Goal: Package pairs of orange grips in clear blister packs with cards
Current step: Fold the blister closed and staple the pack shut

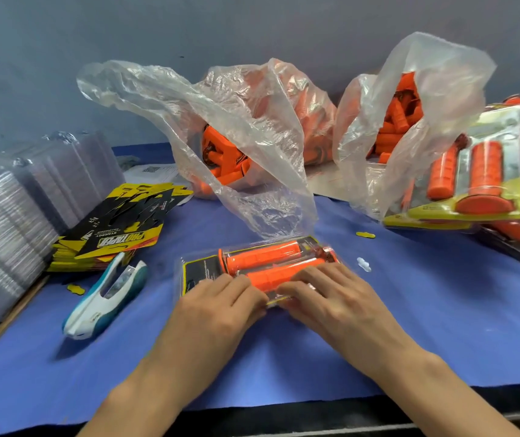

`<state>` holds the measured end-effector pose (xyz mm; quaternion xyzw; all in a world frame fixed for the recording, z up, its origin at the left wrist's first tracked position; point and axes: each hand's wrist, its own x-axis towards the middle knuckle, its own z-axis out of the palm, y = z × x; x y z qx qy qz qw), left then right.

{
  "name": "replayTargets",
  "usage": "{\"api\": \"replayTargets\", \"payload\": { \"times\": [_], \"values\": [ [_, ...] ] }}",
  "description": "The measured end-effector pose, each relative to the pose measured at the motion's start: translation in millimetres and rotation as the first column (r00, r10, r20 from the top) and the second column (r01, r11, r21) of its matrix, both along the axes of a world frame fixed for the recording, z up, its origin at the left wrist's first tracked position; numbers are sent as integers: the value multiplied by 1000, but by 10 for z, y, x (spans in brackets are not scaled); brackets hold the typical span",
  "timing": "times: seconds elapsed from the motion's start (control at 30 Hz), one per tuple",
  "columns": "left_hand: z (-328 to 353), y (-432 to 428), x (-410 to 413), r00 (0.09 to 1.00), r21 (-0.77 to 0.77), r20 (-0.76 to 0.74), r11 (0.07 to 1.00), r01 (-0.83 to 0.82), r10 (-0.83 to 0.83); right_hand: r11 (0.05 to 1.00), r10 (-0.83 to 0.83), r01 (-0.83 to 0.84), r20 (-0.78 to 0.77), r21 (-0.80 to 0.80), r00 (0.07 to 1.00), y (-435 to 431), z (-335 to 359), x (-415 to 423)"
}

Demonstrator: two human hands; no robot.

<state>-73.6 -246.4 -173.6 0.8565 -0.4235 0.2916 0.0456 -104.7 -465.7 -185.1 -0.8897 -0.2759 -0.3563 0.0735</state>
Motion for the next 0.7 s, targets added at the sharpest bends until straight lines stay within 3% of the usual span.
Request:
{"api": "replayTargets", "payload": {
  "times": [0.17,0.47,0.7],
  "values": [
    [-4,137,159,996,-51,-87,999,6,-10,991,-126,124,-40,-55,991,-192,-47,-20],
    [-156,-581,-40,988,-84,-44,985,-149,146,993,-107,110,-71,31,992,-191,-53,-48],
    [-77,-464,61,992,-110,39,988,-113,118,983,-168,171,-47,63,985,-337,-48,-71]
  ]
}}
